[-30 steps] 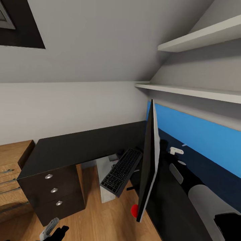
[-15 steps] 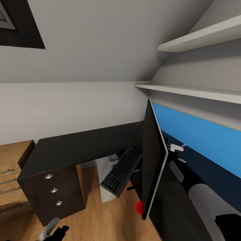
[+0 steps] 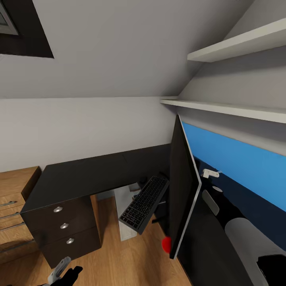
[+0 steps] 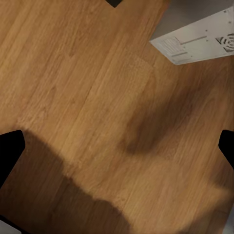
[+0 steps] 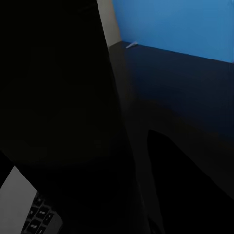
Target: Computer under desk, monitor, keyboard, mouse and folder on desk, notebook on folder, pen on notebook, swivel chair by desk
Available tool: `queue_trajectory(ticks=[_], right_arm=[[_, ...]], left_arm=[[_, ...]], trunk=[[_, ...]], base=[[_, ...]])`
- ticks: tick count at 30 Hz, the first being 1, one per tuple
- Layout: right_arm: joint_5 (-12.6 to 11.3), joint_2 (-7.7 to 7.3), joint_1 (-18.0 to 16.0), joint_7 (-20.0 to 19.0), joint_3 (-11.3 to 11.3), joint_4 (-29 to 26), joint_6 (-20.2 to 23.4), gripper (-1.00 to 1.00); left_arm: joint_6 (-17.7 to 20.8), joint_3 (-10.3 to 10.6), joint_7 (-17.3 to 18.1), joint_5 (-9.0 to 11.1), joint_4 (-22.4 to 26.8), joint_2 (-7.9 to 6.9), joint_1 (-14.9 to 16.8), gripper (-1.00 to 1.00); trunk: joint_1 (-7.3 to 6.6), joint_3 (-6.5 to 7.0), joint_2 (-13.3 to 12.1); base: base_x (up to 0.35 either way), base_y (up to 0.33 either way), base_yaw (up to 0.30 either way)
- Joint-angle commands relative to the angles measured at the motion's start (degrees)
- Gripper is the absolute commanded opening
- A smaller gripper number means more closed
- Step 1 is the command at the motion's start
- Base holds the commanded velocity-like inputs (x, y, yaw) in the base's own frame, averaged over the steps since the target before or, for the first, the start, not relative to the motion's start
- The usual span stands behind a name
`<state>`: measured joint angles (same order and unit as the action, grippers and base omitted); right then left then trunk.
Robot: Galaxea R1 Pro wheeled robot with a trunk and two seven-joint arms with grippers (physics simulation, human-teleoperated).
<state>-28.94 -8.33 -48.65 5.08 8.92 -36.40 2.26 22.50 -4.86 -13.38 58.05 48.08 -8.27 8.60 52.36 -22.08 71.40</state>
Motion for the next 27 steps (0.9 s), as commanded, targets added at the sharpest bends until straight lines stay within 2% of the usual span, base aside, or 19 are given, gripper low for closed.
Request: queue_trajectory(ticks=[1, 3, 5, 11, 23, 27], right_arm=[[-0.38, -0.23, -0.05, 0.60, 0.43, -0.69, 0.37, -1.00], [-0.35, -0.38, 0.09, 0.57, 0.41, -1.93, 0.92, -1.00], [-0.32, -0.48, 0.75, 0.57, 0.42, -3.91, 2.88, -1.00], [-0.16, -0.51, 3.36, 0.58, 0.52, -10.24, 8.14, -1.00], [-0.15, -0.43, 3.81, 0.63, 0.86, -11.94, 8.31, -1.00], [-0.15, -0.47, 3.99, 0.61, 0.89, -12.58, 8.36, -1.00]], left_arm=[[0.21, -0.02, -0.54, 0.59, 0.14, 0.01, 0.02, 1.00], [0.16, 0.24, -0.64, 0.55, 0.27, 0.05, 0.02, 1.00], [0.11, 1.17, -0.99, 0.51, 0.37, 0.08, 0.02, 1.00], [0.10, 1.85, -1.17, 0.54, 0.44, 0.09, 0.02, 1.00], [0.14, 1.81, -0.86, 0.56, 0.42, 0.09, 0.02, 1.00], [0.09, 1.86, -0.74, 0.55, 0.43, 0.09, 0.02, 1.00]], trunk=[[0.00, -0.06, 0.05], [0.00, -0.06, 0.05], [0.00, -0.06, 0.05], [0.00, -0.06, 0.05], [0.00, -0.06, 0.05], [0.00, -0.06, 0.05]], base=[[0.000, 0.000, 0.000], [-0.007, -0.006, 0.000], [-0.108, -0.105, 0.000], [-0.210, -0.203, 0.000], [-0.250, -0.056, 0.000], [-0.114, -0.048, 0.000]])
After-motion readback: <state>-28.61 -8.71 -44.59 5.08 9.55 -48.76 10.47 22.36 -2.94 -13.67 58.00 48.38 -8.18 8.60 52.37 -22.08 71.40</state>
